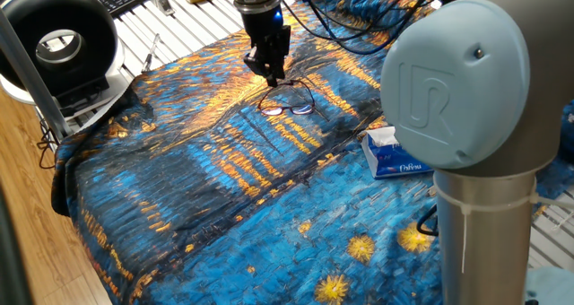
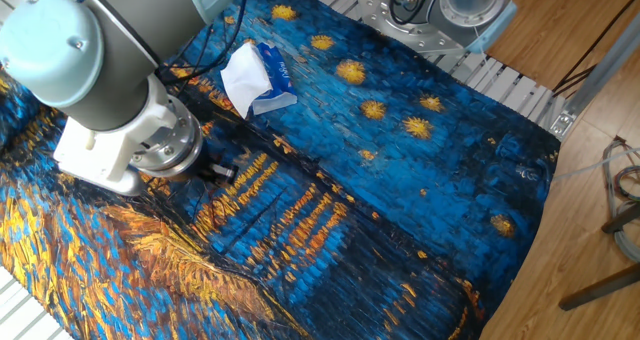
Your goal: Unfold the leg of the glasses (with one hand)
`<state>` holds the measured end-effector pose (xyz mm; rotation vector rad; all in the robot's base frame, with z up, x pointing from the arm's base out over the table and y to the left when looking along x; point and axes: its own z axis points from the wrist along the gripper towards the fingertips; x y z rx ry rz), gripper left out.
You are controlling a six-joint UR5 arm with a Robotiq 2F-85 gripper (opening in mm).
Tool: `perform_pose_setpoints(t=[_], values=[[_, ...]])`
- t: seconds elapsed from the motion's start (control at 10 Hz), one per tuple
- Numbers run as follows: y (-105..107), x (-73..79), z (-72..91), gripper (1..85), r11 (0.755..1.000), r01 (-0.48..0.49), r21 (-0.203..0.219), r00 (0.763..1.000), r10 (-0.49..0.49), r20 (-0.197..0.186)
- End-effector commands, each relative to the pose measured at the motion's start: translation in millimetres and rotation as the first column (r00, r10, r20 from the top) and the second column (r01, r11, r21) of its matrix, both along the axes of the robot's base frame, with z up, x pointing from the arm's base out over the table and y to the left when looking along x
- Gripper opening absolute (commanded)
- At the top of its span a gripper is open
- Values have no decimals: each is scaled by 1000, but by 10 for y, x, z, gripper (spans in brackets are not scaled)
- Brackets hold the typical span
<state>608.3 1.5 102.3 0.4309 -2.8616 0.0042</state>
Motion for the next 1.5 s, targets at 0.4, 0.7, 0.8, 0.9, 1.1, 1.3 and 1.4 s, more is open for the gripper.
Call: perform_pose_setpoints(t=[0.4, 0.7, 0.8, 0.9, 1.1, 1.3, 1.4], values=[[301, -13, 119, 290, 996, 71, 53, 997, -71, -3], [311, 221, 191, 43, 965, 260, 31, 957, -262, 127], [367, 314, 208, 10, 950, 310, 46, 934, -314, 170], [453, 505, 244, 10, 930, 356, 94, 897, -368, 245], [578, 801, 399, 10, 871, 442, 213, 801, -490, 343], [399, 749, 474, 10, 881, 447, 158, 787, -471, 398], [414, 777, 495, 10, 868, 467, 171, 766, -493, 413]])
